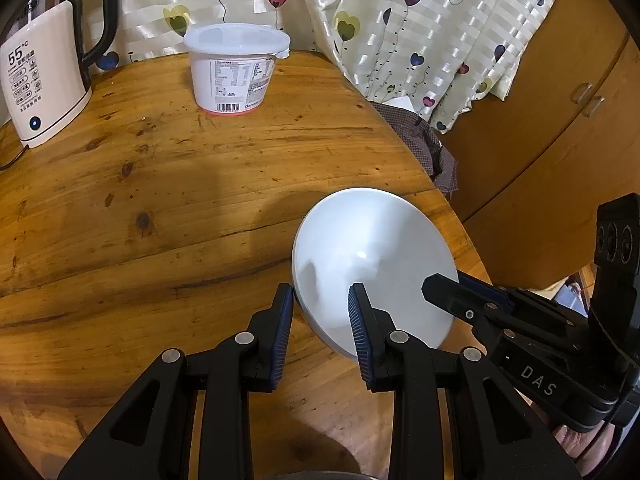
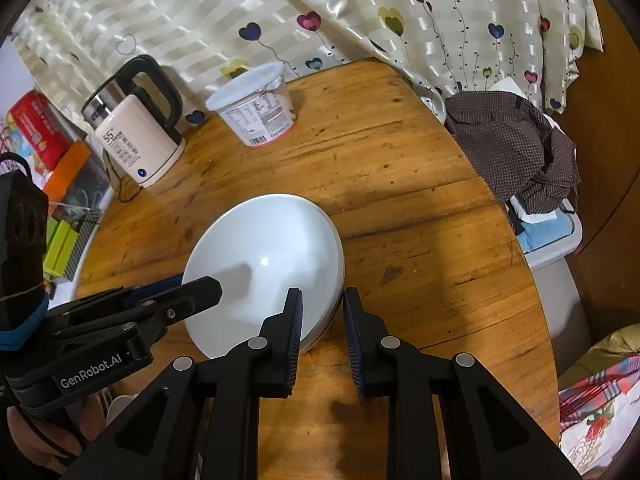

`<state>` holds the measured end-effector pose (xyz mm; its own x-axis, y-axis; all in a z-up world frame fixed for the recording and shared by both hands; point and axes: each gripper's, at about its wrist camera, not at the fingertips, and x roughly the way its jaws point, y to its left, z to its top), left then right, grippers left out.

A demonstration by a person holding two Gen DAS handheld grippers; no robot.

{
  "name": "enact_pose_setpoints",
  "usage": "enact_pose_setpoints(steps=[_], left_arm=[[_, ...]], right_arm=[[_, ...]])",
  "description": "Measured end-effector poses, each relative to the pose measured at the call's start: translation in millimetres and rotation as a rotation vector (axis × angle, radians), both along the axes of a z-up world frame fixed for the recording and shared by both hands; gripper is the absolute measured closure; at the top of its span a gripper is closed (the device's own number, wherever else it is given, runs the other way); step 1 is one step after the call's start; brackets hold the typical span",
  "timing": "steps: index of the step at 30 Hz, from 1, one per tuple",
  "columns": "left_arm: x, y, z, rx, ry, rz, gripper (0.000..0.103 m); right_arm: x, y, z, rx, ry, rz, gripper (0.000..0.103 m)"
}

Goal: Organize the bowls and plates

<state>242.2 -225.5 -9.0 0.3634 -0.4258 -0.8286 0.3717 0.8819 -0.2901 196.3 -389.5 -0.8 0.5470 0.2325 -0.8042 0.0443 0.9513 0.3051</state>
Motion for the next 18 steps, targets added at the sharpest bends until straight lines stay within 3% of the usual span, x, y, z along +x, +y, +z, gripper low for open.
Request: enact_pose_setpoints(steps=[18], left_arm=[[-5.1, 6.2, 6.2, -0.004, -0.015, 0.016, 0.075]], right_arm=[[-4.7, 4.8, 8.0, -0.010, -0.021, 0.006, 0.083]])
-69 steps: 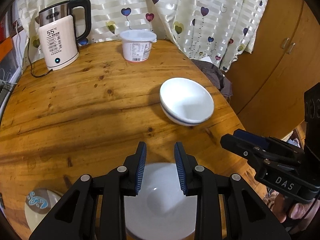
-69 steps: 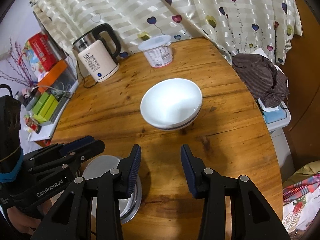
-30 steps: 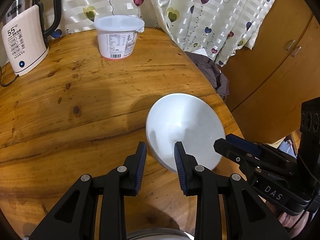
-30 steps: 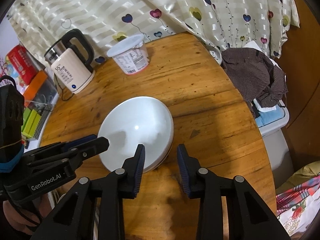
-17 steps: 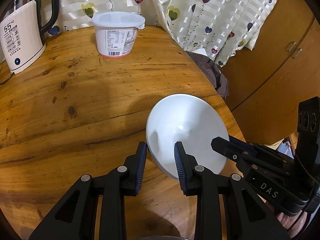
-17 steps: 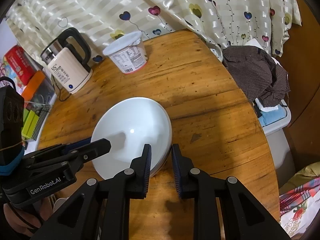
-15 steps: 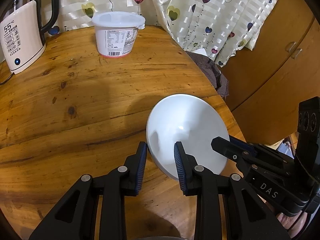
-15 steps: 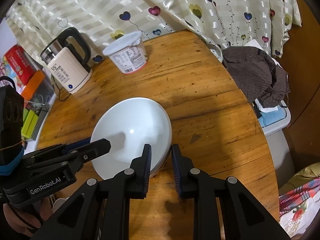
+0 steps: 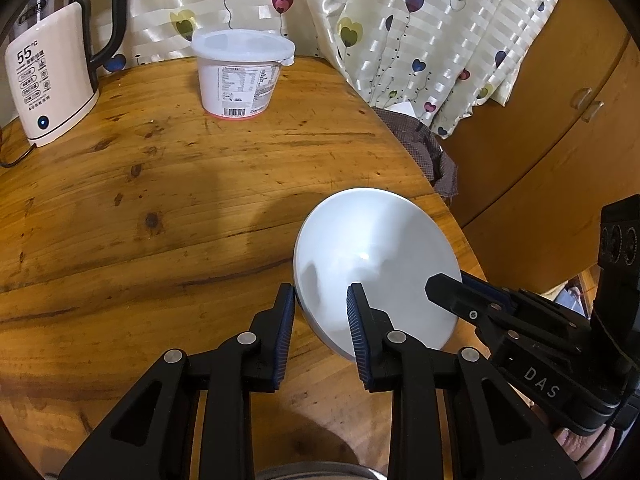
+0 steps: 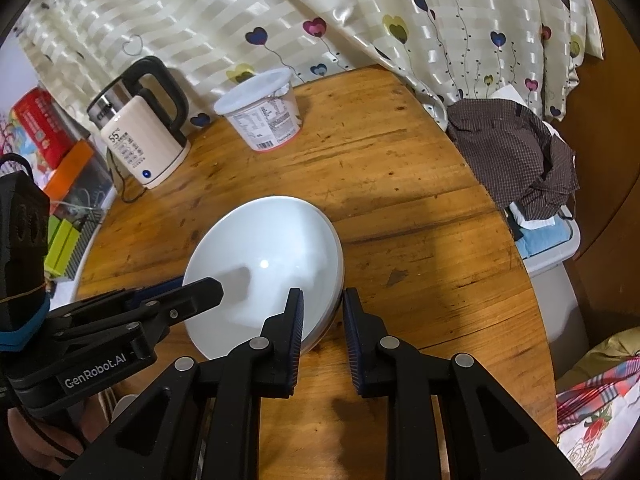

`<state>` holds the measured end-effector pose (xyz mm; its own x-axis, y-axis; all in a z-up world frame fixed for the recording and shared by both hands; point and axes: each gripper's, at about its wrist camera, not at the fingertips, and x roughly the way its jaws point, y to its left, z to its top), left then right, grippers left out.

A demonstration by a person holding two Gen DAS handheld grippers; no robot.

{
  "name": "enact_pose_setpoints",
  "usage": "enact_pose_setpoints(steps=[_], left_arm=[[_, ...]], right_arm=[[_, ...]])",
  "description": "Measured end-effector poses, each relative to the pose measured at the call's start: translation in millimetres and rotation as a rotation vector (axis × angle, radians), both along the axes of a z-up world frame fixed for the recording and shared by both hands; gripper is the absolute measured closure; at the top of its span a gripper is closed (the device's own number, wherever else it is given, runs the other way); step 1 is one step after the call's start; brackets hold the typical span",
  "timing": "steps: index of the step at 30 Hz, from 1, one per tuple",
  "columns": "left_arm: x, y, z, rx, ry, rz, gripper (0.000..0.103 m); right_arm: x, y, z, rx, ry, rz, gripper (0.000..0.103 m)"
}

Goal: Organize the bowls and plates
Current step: 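Lift the white bowl with the left gripper over the nested bowls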

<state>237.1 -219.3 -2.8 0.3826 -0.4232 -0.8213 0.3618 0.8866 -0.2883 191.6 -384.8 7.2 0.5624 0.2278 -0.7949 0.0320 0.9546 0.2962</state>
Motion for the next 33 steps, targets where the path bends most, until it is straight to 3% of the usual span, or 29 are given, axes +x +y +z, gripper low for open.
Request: enact_pose_setpoints(steps=[33], left_arm=[[-67, 43, 50, -0.030, -0.090, 0.043, 0.075]], right_arm=[[-57, 41, 58, -0.011, -0.088, 0.044, 0.083]])
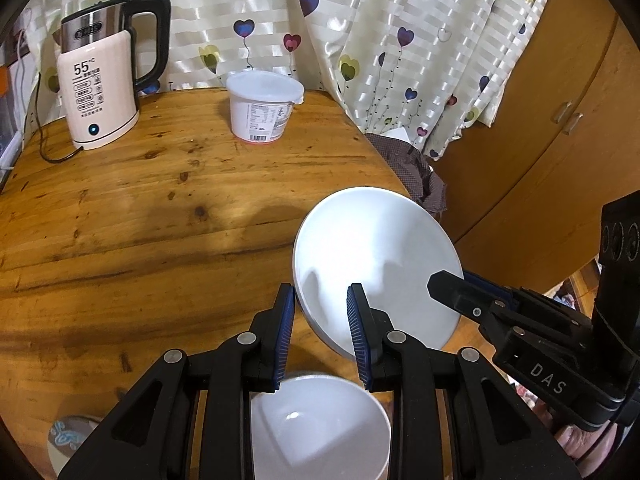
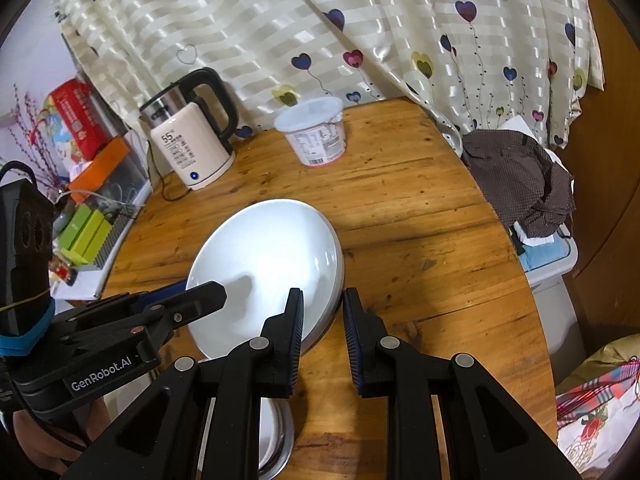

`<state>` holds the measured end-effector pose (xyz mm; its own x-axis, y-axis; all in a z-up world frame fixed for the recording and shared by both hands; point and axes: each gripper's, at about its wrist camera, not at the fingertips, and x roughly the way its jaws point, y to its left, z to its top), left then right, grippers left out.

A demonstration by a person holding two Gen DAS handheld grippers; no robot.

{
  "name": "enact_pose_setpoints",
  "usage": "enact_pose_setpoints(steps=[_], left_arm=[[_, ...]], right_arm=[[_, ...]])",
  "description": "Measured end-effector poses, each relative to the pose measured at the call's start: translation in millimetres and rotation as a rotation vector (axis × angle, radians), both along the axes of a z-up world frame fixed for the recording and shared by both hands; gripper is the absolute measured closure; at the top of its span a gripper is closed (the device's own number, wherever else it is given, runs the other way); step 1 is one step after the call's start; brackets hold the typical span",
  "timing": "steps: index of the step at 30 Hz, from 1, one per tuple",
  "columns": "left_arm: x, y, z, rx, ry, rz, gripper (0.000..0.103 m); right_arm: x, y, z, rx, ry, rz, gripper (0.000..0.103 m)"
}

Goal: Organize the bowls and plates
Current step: 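Lift the white bowl with the left gripper over the nested bowls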

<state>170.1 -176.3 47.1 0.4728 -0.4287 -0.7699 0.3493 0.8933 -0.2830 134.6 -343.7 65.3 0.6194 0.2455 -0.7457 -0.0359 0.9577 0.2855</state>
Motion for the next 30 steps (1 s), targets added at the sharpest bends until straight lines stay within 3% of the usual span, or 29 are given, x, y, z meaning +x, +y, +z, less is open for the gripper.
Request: enact_pose_setpoints(steps=[15, 30], left_arm=[[-48, 30, 15, -0.007, -0.031, 0.025, 0.075], [-77, 51, 0, 0.001, 0.007, 0.049, 0.075]], right_arm=[[-39, 26, 15, 0.010, -0.022, 0.039, 0.083], [-63, 49, 5, 0.016, 0.011, 0.069, 0.083]])
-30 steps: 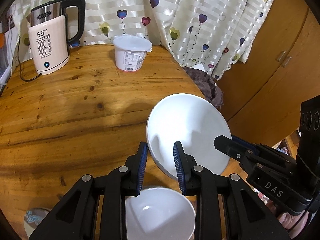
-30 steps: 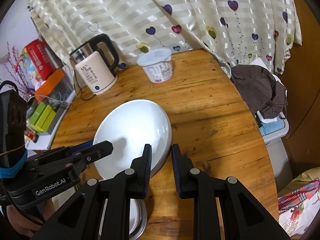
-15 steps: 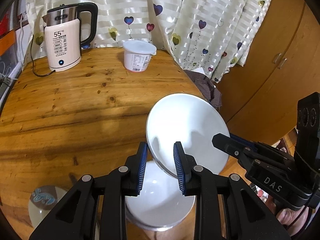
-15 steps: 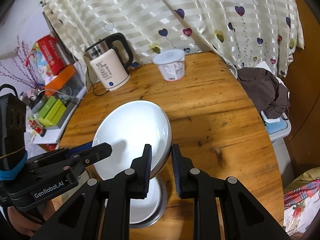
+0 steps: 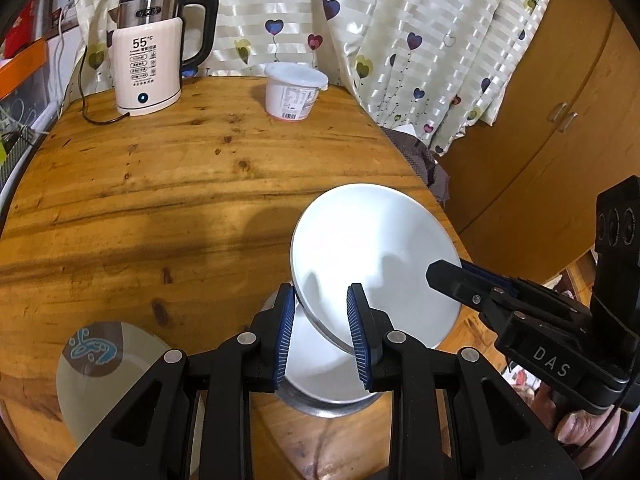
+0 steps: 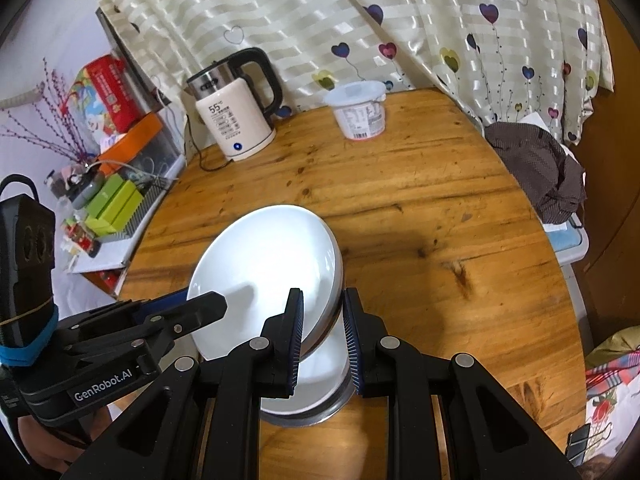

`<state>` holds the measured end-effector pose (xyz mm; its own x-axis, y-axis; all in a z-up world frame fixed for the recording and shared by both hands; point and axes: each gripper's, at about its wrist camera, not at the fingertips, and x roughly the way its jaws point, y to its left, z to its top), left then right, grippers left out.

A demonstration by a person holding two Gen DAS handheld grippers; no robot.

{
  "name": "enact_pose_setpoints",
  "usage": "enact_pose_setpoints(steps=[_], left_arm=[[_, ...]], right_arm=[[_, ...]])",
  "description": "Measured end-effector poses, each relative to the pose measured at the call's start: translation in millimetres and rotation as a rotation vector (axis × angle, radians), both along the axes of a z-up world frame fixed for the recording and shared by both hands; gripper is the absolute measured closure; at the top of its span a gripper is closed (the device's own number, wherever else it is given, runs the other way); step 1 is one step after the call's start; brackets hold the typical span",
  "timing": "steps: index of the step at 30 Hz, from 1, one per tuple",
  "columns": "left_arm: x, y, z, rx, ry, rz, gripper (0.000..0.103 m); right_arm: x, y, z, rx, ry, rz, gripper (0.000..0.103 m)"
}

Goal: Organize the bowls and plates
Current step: 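Lift the white bowl with the left gripper over the nested bowls, then lower the white bowl into the nested bowls and open the left gripper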

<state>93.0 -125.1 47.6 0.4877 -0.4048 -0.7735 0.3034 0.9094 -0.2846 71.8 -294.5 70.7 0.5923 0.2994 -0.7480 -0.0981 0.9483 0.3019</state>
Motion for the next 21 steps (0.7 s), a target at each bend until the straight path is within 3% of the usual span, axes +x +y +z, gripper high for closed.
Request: enact_pose_setpoints(steps=[21], left_arm=[[-13, 1, -22, 0.042, 0.055, 0.019, 0.075]], right_arm=[[-9, 6, -33, 0.010, 0.086, 0.021, 0.083]])
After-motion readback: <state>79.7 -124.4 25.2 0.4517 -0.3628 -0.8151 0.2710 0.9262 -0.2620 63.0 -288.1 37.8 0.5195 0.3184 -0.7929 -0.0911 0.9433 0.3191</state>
